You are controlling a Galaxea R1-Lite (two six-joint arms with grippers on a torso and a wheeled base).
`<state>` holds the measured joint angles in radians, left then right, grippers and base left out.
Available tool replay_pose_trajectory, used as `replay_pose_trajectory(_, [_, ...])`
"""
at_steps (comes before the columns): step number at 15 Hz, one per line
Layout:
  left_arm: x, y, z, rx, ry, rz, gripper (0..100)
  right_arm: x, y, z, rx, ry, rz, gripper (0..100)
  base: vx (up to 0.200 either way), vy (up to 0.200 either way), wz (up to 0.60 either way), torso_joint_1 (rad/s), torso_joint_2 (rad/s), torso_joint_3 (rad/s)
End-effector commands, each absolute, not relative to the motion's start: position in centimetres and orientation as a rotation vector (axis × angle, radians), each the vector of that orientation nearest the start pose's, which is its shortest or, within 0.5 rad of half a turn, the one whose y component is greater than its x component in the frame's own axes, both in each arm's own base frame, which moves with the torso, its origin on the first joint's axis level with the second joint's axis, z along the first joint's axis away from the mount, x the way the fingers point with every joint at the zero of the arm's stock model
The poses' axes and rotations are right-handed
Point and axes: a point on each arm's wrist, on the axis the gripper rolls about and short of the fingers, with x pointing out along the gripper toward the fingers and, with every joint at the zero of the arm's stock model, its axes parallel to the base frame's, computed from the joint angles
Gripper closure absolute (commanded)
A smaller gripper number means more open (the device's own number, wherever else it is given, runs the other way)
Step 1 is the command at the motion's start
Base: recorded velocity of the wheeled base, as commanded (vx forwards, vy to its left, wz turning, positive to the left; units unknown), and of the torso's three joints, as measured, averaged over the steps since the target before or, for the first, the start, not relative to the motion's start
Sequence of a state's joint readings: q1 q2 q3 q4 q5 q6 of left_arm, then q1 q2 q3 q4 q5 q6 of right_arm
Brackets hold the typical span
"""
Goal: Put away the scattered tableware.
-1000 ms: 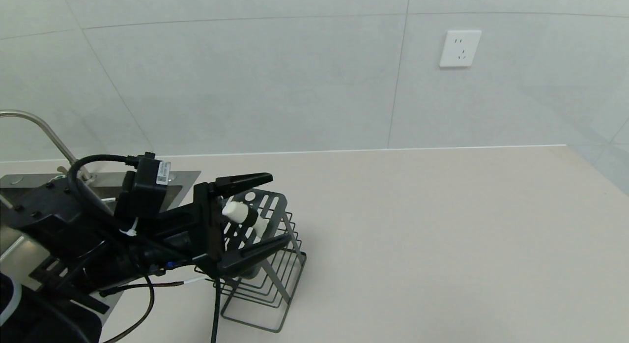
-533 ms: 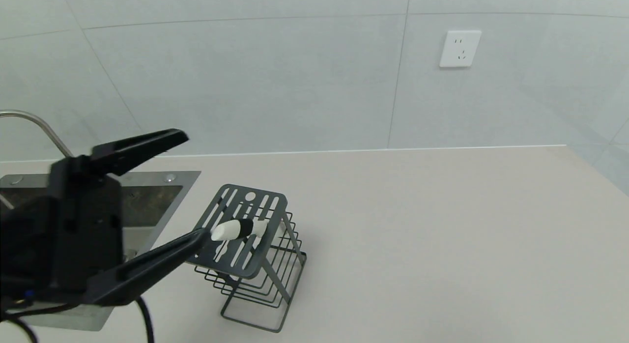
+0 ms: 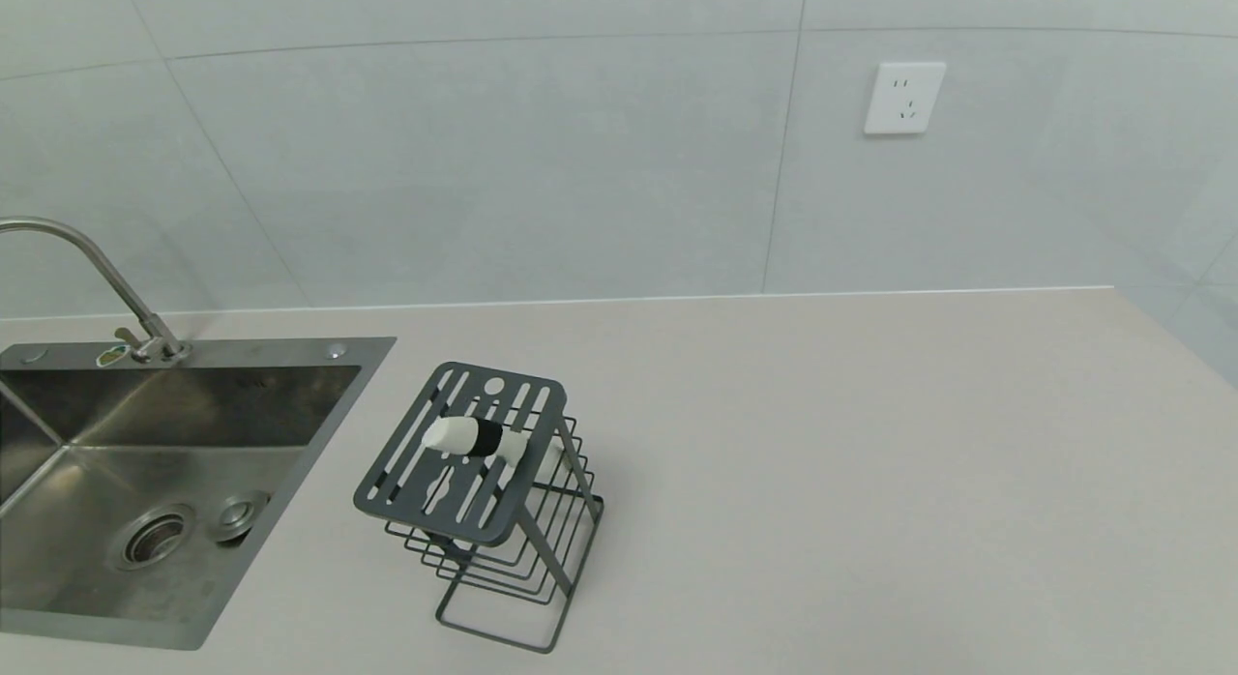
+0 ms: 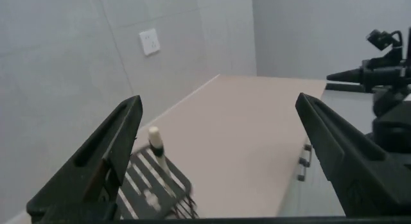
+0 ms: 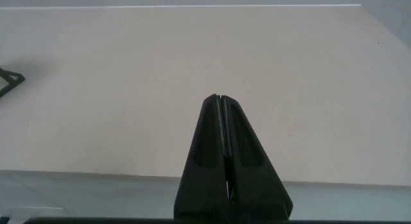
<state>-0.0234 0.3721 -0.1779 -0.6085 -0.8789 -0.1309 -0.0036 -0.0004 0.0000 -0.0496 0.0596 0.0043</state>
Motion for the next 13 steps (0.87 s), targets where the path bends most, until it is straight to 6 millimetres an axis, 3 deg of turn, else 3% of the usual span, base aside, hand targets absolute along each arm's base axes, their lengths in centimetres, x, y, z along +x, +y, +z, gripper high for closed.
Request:
replay_pose_trajectory(1, [-4.0, -1.7, 13.8, 0.075, -0.335, -0.766, 0, -2.3, 0.1, 8.1, 0.006, -0.050, 0.055, 100, 0.000, 0.000, 0.00, 0.000, 0.00, 0.000])
replay_pose_trajectory(3, [-2.5, -1.4, 10.6, 0.119, -0.249, -0.581, 0, -2.3, 0.1, 8.1, 0.029, -0.048, 0.045, 100, 0.000, 0.000, 0.00, 0.000, 0.00, 0.000])
replay_pose_trajectory(4, [-2.3, -1.2, 10.0, 0.147, -0.193, -0.476, 0, -2.3, 0.1, 8.1, 0.037, -0.050, 0.029, 100, 0.000, 0.000, 0.00, 0.000, 0.00, 0.000])
replay_pose_trajectory(5, [-2.3, -0.3, 8.0, 0.210, -0.057, -0.136, 0, -2.3, -0.2, 8.0, 0.057, -0.047, -0.083, 100, 0.000, 0.000, 0.00, 0.000, 0.00, 0.000])
replay_pose_trajectory(6, [-2.4, 0.0, 7.9, 0.207, -0.010, 0.018, 0, -2.3, -0.3, 8.0, 0.063, -0.047, -0.151, 100, 0.000, 0.000, 0.00, 0.000, 0.00, 0.000])
replay_pose_trajectory(13, [-2.4, 0.0, 8.0, 0.164, -0.020, -0.001, 0, -2.3, -0.2, 7.9, 0.063, -0.039, -0.115, 100, 0.000, 0.000, 0.00, 0.000, 0.00, 0.000])
